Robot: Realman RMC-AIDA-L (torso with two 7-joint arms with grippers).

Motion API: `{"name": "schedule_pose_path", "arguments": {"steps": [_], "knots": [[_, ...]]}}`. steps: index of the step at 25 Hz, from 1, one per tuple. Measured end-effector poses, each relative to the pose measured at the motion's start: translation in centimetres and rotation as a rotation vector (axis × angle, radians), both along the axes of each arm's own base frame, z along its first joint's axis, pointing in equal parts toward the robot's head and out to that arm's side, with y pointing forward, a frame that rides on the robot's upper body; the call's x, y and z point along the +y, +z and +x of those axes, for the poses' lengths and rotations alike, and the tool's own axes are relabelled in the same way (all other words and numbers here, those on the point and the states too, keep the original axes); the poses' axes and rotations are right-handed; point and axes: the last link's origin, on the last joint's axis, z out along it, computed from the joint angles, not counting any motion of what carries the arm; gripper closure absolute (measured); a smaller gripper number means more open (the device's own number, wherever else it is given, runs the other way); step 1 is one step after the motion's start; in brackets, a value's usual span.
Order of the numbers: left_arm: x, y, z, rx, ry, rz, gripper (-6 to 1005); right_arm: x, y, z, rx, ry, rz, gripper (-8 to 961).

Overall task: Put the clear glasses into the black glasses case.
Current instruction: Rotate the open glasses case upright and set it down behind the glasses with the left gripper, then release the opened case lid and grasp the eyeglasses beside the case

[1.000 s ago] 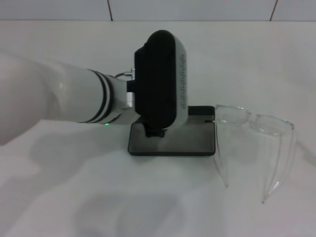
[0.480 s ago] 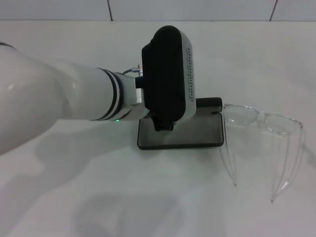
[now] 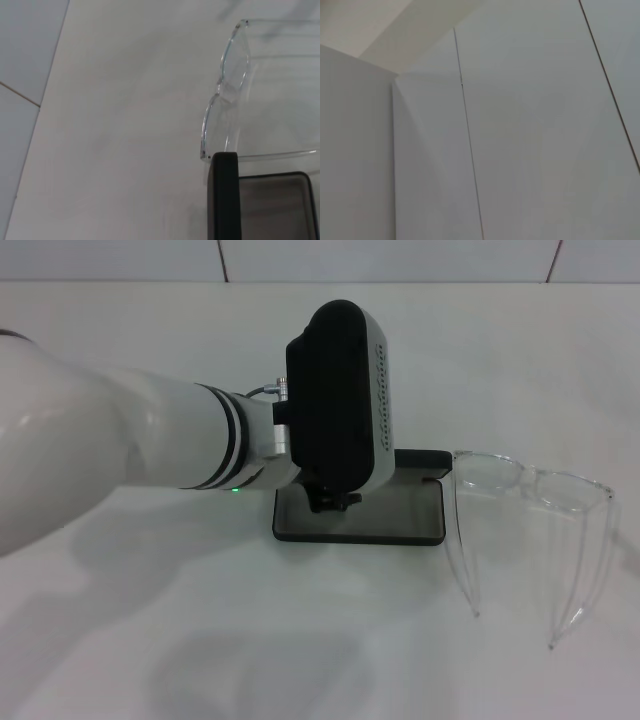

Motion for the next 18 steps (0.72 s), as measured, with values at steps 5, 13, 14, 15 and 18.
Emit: {"name": "schedule_pose_path", "arguments": {"steps": [5, 13, 14, 15, 18], "knots": [[-0.5, 0.6, 0.4, -0.017, 0.027, -0.002, 566, 1.1, -0.2, -0.1, -0.008, -0.004, -0.020, 146], [-1.0, 3.5, 3.1, -0.246, 0.074, 0.004, 529, 7.0, -2.4, -2.1, -0.139, 0.027, -0.243, 150], [-1.0, 3.9, 3.4, -0.290, 0.088, -0.002, 524, 8.1, -2.7, -2.4, -0.178, 0.023, -0.305, 150], [-1.3, 4.5, 3.9, -0.371, 0.113, -0.025, 526, 8.9, -3.0, -2.8, -0.217, 0.019, -0.361, 151], [-2.2, 6.4, 4.6, -0.605, 0.154, -0.125, 530, 11.0, -3.4, -4.0, -0.364, -0.019, -0.530, 152]]}}
